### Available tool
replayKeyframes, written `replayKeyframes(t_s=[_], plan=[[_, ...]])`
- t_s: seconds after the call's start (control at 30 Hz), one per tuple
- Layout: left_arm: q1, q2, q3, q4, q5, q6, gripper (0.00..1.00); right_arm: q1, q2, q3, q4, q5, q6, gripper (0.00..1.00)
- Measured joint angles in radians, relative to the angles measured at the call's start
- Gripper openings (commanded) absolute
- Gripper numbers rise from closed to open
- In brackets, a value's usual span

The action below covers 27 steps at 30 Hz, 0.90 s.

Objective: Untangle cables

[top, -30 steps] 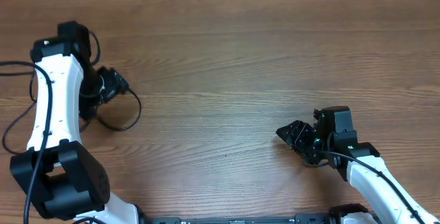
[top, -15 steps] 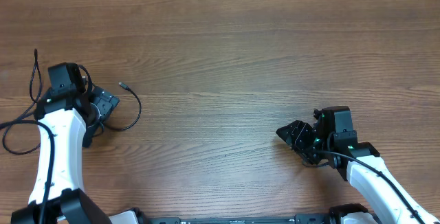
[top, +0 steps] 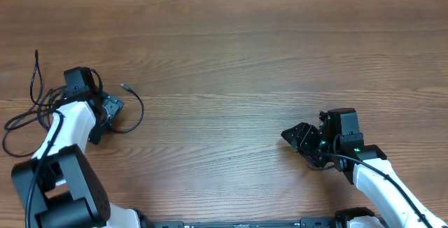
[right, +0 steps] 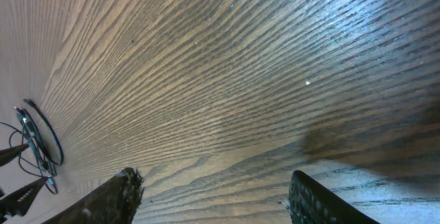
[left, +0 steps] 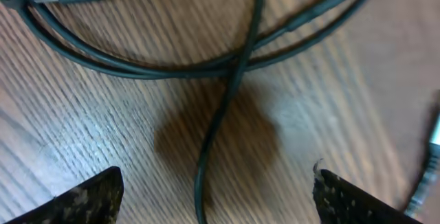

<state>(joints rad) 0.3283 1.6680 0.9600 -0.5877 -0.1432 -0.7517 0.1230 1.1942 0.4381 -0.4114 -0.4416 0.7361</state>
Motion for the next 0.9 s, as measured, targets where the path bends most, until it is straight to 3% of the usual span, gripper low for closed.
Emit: replayKeyframes(t_s=[0.17,0.33,0.43,0.73,0.9], plan=[[0.000,0.071,0.000,0.001,-0.019,-0.001,0.79,0.000,0.000,0.000,0.000,0.000,0.000,0.67],[0.000,0.093,0.001,0.004,-0.027,-0.002,0.38,0.000,0.000,0.000,0.000,0.000,0.000,0.67],[0.000,0.093,0.001,-0.001,-0.027,-0.005,0.06,0.000,0.000,0.000,0.000,0.000,0.000,0.67],[0.000,0.093,0.032,-0.097,-0.006,0.002,0.04,0.000,0.000,0.000,0.000,0.000,0.000,0.67],[0.000,0.050,0.157,-0.154,0.012,0.061,0.04,0.000,0.000,0.000,0.000,0.000,0.000,0.67]])
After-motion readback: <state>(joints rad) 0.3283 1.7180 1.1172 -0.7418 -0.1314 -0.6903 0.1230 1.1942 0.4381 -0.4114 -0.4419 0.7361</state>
